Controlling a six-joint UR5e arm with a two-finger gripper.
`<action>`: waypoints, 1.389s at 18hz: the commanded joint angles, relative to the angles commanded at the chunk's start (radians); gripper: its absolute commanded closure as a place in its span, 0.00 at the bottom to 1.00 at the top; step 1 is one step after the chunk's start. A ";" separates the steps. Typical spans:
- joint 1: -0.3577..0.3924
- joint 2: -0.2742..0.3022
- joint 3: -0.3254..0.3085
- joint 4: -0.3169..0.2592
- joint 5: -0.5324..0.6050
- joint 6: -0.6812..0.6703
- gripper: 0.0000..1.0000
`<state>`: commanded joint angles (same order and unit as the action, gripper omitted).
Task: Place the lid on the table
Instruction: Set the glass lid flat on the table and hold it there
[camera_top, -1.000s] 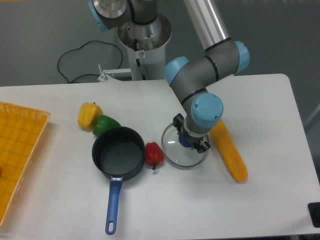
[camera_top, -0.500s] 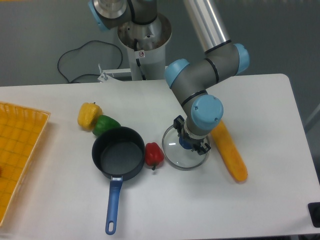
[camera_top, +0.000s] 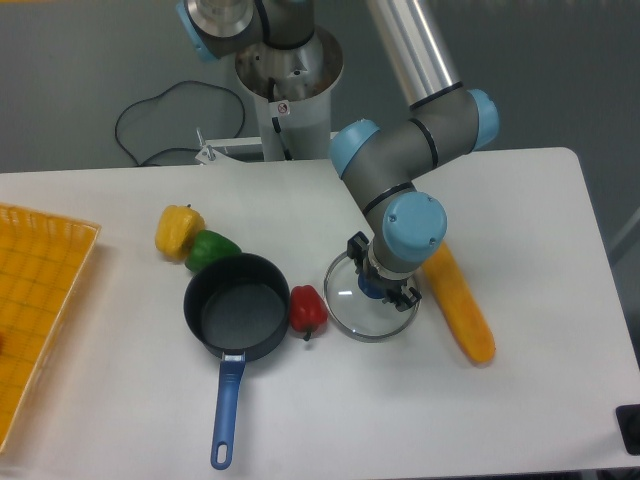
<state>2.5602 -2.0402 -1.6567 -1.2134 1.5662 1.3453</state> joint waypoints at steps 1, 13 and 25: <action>0.000 0.000 0.000 0.000 0.000 0.000 0.41; 0.000 -0.006 -0.002 0.003 0.014 0.002 0.41; 0.000 -0.008 -0.002 0.003 0.014 0.000 0.32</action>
<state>2.5602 -2.0479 -1.6582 -1.2103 1.5800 1.3453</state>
